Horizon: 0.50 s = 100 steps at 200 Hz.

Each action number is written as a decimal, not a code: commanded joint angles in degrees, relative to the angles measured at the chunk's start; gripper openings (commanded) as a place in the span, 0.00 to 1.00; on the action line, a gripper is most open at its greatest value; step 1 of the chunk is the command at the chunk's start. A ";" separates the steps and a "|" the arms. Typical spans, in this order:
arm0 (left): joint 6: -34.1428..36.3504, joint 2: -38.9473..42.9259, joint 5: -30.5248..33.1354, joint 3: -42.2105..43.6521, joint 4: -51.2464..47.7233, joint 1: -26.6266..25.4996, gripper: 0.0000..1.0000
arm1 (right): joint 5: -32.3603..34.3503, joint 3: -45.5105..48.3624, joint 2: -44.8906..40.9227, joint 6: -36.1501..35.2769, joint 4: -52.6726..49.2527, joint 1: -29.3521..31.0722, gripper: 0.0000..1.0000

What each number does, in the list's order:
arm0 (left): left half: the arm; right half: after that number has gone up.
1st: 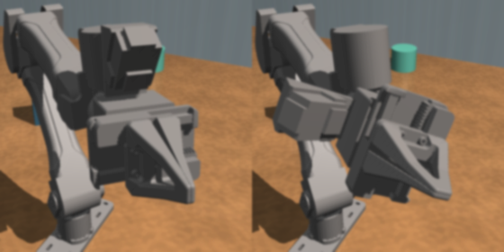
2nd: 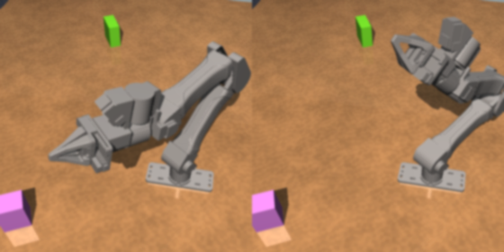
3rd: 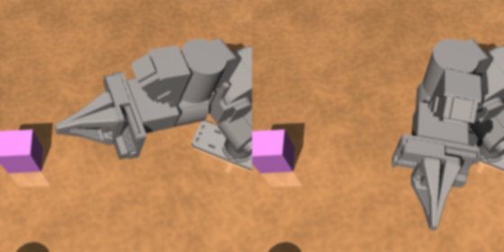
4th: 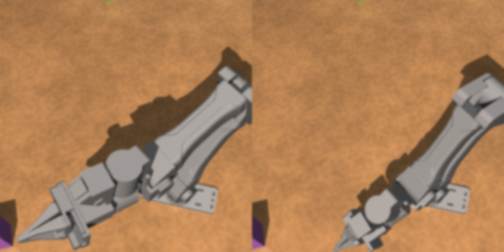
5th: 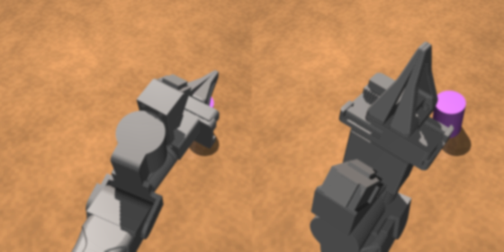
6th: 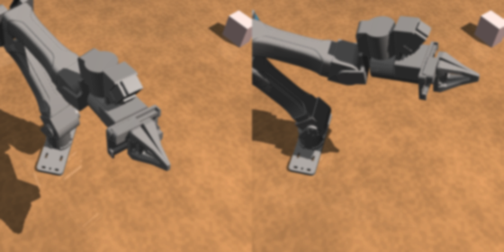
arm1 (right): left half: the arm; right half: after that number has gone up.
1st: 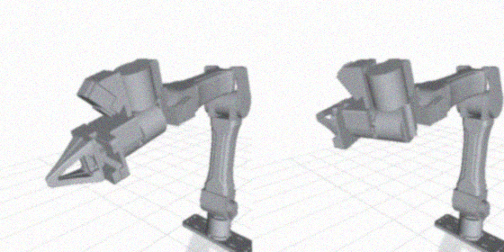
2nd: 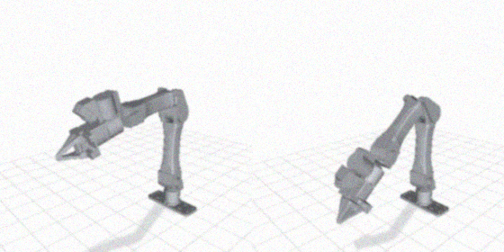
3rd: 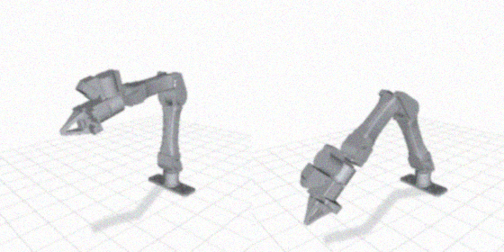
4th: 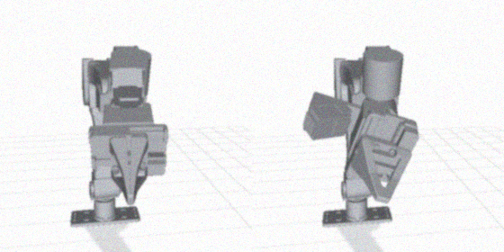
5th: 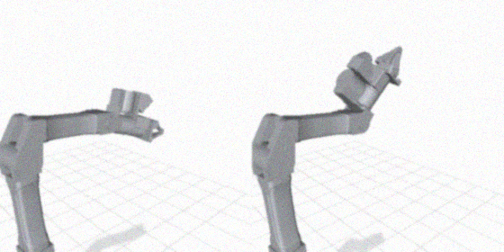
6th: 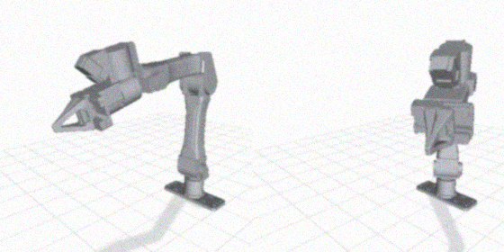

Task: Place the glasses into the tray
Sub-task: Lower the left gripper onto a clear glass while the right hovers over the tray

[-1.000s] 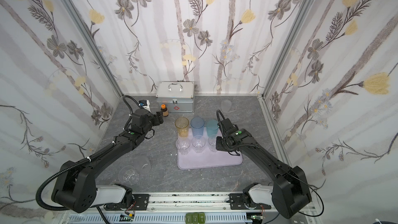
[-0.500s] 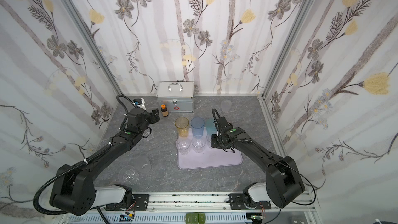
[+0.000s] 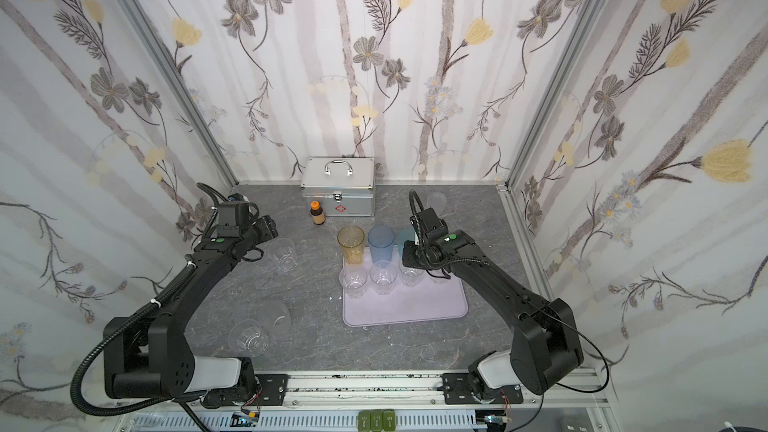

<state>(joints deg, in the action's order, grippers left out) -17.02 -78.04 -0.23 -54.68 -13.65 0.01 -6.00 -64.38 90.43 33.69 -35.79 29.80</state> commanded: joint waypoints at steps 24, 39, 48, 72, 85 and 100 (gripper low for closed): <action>-0.37 -2.39 -8.27 2.51 -4.53 1.44 0.65 | -2.39 0.48 0.61 2.79 6.84 0.25 0.40; 0.14 -4.39 -7.81 2.25 -4.63 1.50 0.60 | -2.44 0.70 0.61 2.71 7.19 0.21 0.40; -0.17 -4.94 -6.21 2.08 -4.54 1.43 0.56 | -2.45 0.95 0.61 2.77 7.39 0.26 0.40; -0.73 -6.26 -3.12 1.38 -4.45 0.28 0.51 | -3.07 2.51 0.60 3.54 8.86 0.25 0.41; -0.61 -7.22 -1.60 0.86 -4.46 -0.39 0.48 | -3.88 3.09 0.59 4.12 9.82 0.27 0.41; -0.31 -8.22 0.29 0.47 -4.42 -1.06 0.40 | -4.45 3.14 0.57 4.45 10.32 0.38 0.41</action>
<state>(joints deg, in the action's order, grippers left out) -17.34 -85.10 -4.03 -53.32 -18.17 -0.34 -8.78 -61.47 90.72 36.71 -29.67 30.04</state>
